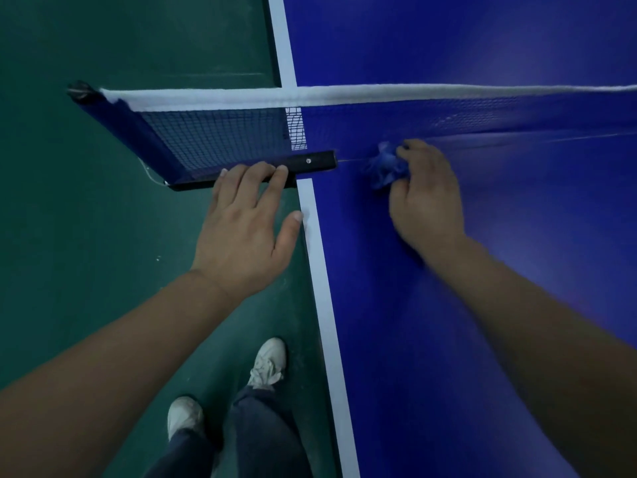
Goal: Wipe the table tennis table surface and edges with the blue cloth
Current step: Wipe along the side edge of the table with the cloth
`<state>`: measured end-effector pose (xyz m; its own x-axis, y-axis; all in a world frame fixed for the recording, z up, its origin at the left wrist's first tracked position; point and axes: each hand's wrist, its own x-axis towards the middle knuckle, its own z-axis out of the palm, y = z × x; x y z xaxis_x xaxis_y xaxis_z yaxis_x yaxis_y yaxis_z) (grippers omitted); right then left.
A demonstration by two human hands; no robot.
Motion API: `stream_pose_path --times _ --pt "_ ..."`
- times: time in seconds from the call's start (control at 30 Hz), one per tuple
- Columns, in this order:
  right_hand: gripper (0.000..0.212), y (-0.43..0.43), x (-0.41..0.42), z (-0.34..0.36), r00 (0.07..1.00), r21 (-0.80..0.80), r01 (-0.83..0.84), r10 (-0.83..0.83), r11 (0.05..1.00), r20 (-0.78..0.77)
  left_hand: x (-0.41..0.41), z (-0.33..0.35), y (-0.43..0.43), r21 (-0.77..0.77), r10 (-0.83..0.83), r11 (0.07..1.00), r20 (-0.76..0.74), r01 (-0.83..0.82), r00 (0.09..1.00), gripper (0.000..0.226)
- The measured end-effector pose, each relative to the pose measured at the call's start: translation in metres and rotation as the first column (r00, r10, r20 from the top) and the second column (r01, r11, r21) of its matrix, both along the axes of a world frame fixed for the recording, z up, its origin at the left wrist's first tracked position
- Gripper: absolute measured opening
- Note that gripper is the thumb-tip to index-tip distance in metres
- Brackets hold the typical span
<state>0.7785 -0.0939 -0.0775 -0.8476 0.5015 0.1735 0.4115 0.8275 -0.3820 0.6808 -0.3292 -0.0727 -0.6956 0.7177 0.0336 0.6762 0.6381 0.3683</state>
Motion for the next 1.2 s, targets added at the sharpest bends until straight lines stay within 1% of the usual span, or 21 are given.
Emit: stream_pose_path --times 0.1,0.2,0.3,0.37,0.43,0.47,0.53,0.6,0.67,0.7,0.77,0.83,0.87,0.9,0.93,0.97,1.0,1.03,1.07,1.13,1.2 --pt "0.027 0.025 -0.023 0.01 0.999 0.009 0.023 -0.023 1.0 0.046 0.0 0.002 0.003 -0.02 0.033 0.999 0.007 -0.032 0.999 0.068" --pt "0.021 0.012 -0.055 0.01 0.983 0.085 -0.174 0.169 0.981 0.066 0.002 0.003 0.009 -0.038 0.059 0.998 0.003 -0.059 0.998 0.071" --pt "0.028 0.007 -0.067 0.006 0.918 -0.001 -0.334 0.326 0.943 0.228 0.003 0.002 0.011 -0.035 0.081 0.996 -0.003 -0.081 0.997 0.071" --pt "0.033 0.018 -0.046 0.014 0.856 -0.089 -0.403 0.41 0.911 0.314 0.003 0.001 0.011 -0.016 0.078 0.997 0.01 -0.078 0.997 0.069" --pt "0.031 0.027 -0.011 0.024 0.842 -0.179 -0.464 0.495 0.868 0.217 0.003 0.001 0.009 0.002 0.078 0.997 0.021 -0.078 0.997 0.068" --pt "0.032 0.03 0.007 0.029 0.843 -0.166 -0.485 0.51 0.859 0.174 0.003 0.002 0.009 0.007 0.078 0.997 0.024 -0.078 0.997 0.067" --pt "0.035 0.032 0.024 0.028 0.894 -0.133 -0.411 0.427 0.902 0.135 0.003 0.002 0.008 0.011 0.077 0.997 0.024 -0.077 0.997 0.067" --pt "0.035 0.008 0.015 0.017 0.977 -0.105 -0.197 0.204 0.975 0.055 0.002 0.003 0.008 0.004 0.067 0.998 0.035 -0.068 0.997 0.068" --pt "0.035 -0.042 -0.003 0.005 0.999 -0.108 -0.029 0.027 0.994 -0.016 0.0 0.004 0.007 -0.003 0.065 0.998 0.059 -0.065 0.996 0.068" --pt "0.034 -0.071 -0.008 0.001 1.0 -0.092 -0.02 0.019 0.996 -0.016 0.0 0.005 0.006 -0.004 0.061 0.998 0.069 -0.06 0.996 0.068" --pt "0.032 -0.107 -0.002 0.001 0.988 -0.043 -0.154 0.155 0.987 0.017 -0.002 0.007 0.004 0.003 0.035 0.999 0.082 -0.036 0.996 0.068" --pt "0.03 -0.088 0.018 0.005 0.952 0.007 -0.3 0.299 0.954 0.06 -0.003 0.009 0.0 0.002 0.006 1.0 0.102 -0.007 0.995 0.069" --pt "0.029 -0.067 0.026 0.008 0.957 0.007 -0.278 0.276 0.961 0.085 -0.004 0.011 -0.002 -0.003 -0.003 1.0 0.114 0.003 0.993 0.07" --pt "0.029 -0.045 0.033 0.013 0.977 0.0 -0.174 0.172 0.985 0.123 -0.004 0.012 -0.003 -0.008 -0.012 1.0 0.13 0.013 0.991 0.071" --pt "0.031 -0.024 0.036 0.015 0.989 -0.007 -0.009 0.01 1.0 0.146 -0.005 0.014 -0.005 -0.015 -0.021 1.0 0.145 0.023 0.989 0.072" --pt "0.033 -0.014 0.036 0.017 0.975 -0.009 0.171 -0.168 0.985 0.143 -0.006 0.015 -0.006 -0.023 -0.03 0.999 0.155 0.034 0.987 0.073" --pt "0.034 -0.02 0.03 0.016 0.95 -0.013 0.289 -0.285 0.957 0.129 -0.007 0.016 -0.006 -0.031 -0.04 0.999 0.162 0.045 0.986 0.074" --pt "0.034 -0.039 0.018 0.015 0.946 -0.006 0.309 -0.306 0.951 0.109 -0.008 0.018 -0.007 -0.037 -0.052 0.998 0.165 0.059 0.985 0.075" --pt "0.034 -0.066 0.006 0.013 0.965 0.011 0.241 -0.241 0.97 0.106 -0.009 0.018 -0.007 -0.042 -0.065 0.996 0.161 0.073 0.985 0.075" --pt "0.034 -0.112 -0.006 0.01 0.997 0.0 -0.041 0.041 0.999 0.062 -0.011 0.018 -0.009 -0.041 -0.087 0.995 0.135 0.093 0.987 0.074" --pt "0.033 -0.119 0.009 0.008 0.97 -0.016 -0.234 0.235 0.972 0.07 -0.014 0.017 -0.011 -0.024 -0.115 0.993 0.131 0.119 0.985 0.072"
